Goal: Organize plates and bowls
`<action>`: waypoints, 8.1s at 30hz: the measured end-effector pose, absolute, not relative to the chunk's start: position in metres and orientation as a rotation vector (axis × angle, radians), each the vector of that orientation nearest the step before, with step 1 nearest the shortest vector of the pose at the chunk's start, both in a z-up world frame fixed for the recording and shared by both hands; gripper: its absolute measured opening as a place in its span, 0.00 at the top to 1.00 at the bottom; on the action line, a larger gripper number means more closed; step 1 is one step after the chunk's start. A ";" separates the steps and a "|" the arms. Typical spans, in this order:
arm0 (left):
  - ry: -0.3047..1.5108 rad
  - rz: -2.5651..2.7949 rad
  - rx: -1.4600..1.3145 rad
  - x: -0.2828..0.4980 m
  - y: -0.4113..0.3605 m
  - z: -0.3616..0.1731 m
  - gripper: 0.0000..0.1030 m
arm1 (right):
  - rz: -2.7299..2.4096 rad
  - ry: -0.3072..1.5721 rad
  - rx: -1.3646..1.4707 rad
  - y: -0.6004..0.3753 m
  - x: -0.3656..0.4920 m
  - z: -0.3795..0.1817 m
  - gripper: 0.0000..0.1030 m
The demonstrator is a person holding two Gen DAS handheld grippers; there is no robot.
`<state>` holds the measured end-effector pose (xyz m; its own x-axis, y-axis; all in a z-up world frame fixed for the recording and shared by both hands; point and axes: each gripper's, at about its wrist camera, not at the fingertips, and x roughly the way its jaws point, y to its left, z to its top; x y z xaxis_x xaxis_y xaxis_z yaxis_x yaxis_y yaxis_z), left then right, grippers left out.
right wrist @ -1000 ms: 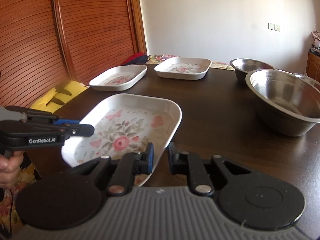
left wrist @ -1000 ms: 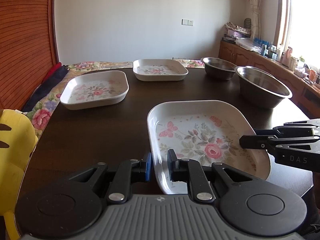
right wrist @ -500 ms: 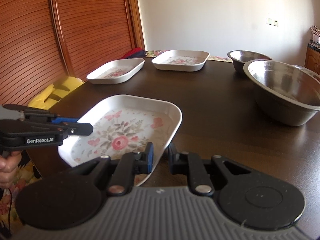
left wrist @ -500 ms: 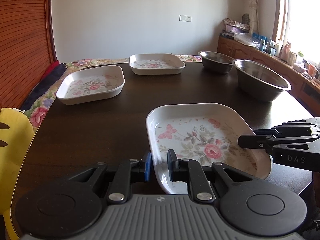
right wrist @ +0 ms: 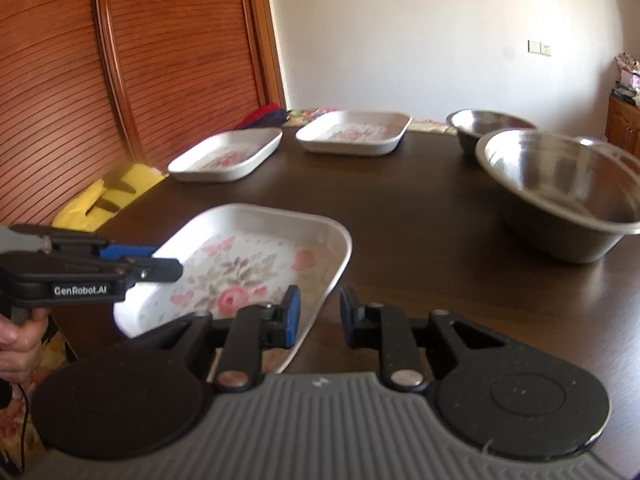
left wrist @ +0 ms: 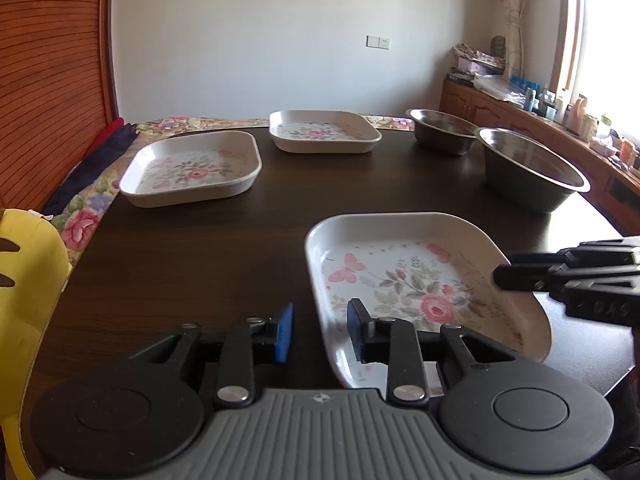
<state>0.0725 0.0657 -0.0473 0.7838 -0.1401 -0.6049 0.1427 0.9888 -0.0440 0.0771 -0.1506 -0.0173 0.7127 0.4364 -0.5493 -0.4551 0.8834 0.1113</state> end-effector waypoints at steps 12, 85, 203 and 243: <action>0.563 -0.105 -0.003 0.100 0.096 -0.018 0.56 | 0.528 0.505 -0.110 -0.130 0.113 0.024 0.68; 0.616 -0.053 -0.050 0.240 0.221 -0.044 0.84 | 0.665 0.746 -0.176 0.017 0.260 -0.009 0.83; 0.637 -0.139 0.067 0.070 0.053 -0.027 0.87 | 0.534 0.628 -0.119 -0.145 0.076 -0.004 0.86; 0.569 -0.129 0.101 0.110 0.054 0.001 0.78 | 0.534 0.472 -0.061 -0.162 0.113 0.032 0.82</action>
